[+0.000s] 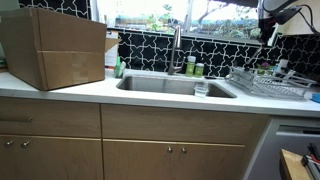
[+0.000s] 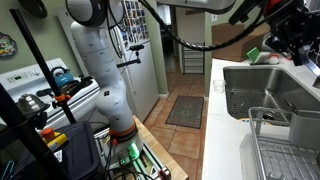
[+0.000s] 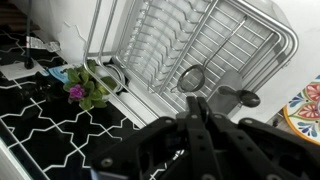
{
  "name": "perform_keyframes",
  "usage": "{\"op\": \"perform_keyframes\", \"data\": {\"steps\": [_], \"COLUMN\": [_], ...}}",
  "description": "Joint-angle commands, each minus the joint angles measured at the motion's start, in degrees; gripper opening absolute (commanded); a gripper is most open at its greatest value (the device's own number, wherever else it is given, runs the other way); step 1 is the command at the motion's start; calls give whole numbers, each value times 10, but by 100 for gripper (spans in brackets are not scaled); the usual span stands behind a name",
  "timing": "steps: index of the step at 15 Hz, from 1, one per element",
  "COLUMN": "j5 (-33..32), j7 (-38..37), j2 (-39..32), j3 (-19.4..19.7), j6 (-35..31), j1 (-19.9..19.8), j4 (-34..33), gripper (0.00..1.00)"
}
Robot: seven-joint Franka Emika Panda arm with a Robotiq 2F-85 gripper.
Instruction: Swap the fork and the knife
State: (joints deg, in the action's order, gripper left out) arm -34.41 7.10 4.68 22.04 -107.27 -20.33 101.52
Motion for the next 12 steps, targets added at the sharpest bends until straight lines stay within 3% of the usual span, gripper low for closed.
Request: {"op": "perform_keyframes", "data": {"steps": [1, 12], "j5": [70, 215], "j7": [50, 140], "j2": [-28, -120], "j3": [8, 27], "j6": [-4, 59], "j1": [-5, -52], "j4": [-36, -143], "gripper": [1, 1]}}
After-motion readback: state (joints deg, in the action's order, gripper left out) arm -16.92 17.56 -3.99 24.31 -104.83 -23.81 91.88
